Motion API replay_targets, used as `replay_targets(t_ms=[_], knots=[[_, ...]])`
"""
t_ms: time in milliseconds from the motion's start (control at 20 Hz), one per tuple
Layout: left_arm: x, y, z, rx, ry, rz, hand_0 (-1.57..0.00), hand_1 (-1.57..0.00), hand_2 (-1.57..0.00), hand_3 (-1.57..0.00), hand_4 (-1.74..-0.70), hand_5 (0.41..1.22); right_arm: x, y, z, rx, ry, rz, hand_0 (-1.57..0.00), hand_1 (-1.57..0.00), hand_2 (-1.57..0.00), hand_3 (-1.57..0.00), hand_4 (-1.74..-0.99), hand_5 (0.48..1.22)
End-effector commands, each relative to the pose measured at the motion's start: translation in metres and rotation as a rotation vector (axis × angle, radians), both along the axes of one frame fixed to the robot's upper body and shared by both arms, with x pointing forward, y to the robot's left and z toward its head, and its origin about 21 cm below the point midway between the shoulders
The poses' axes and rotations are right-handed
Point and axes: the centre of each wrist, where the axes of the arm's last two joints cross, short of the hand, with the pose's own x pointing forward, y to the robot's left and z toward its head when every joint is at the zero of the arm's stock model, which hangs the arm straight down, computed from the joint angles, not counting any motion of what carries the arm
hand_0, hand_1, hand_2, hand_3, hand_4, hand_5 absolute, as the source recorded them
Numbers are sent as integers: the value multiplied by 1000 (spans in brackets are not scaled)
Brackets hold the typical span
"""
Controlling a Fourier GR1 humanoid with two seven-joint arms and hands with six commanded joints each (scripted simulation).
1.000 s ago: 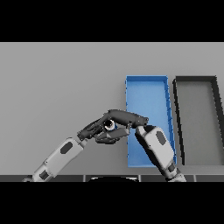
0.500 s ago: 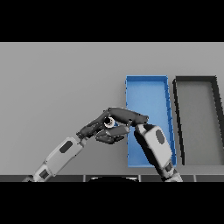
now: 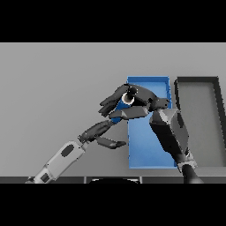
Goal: Pick up the blue pipe and place it into the blue bin.
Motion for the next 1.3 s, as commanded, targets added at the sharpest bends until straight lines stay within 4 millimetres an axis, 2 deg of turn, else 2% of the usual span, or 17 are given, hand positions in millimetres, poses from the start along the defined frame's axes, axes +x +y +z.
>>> replay_targets(t_ms=[0,50,250,400,500,650,750,950,1150,1250], knots=[[0,2,2,8,1,1,0,0,0,0,-917,503,4,-4,12,33,7,-2,-1571,-1571,-1571,-1571,-1707,1141],[1,4,3,15,2,3,0,0,0,0,-915,503,10,-8,28,53,-37,-35,-1571,-1571,-1571,-1571,-1714,1134],[-6,5,2,-4,-20,-13,1,1,1,1,-903,495,34,-20,68,96,-75,-220,-1571,-1571,-1571,-1571,-1730,1110],[-3,6,0,-2,-1,-4,1,1,1,1,-907,491,62,-41,67,77,-33,-392,-1571,-1571,-1571,-1571,-1735,1131],[-3,9,-1,-16,0,-6,1,1,1,1,-911,487,80,-60,52,14,1,-505,-1571,-1571,-1571,-1571,-1737,1135],[-2,9,0,-7,9,6,1,1,1,1,-902,489,97,-91,15,-49,141,-625,-1571,-1571,-1571,-1571,-1739,1120],[4,11,6,-1,-4,12,1,1,1,1,-893,487,96,-98,-14,-109,216,-668,-1571,-1571,-1571,-1571,-1740,1121],[-3,11,-1,-4,11,0,1,1,1,1,-888,473,87,-110,-68,-223,384,-751,-1571,-1571,-1571,-1571,-1741,1120],[-5,9,0,-13,2,6,1,1,1,1,-881,463,75,-115,-114,-345,534,-782,-1571,-1571,-1571,-1571,-1741,1122],[-2,10,-1,-2,10,9,1,1,1,1,-882,464,70,-118,-134,-410,588,-787,-1571,-1571,-1571,-1571,-1655,1124]])
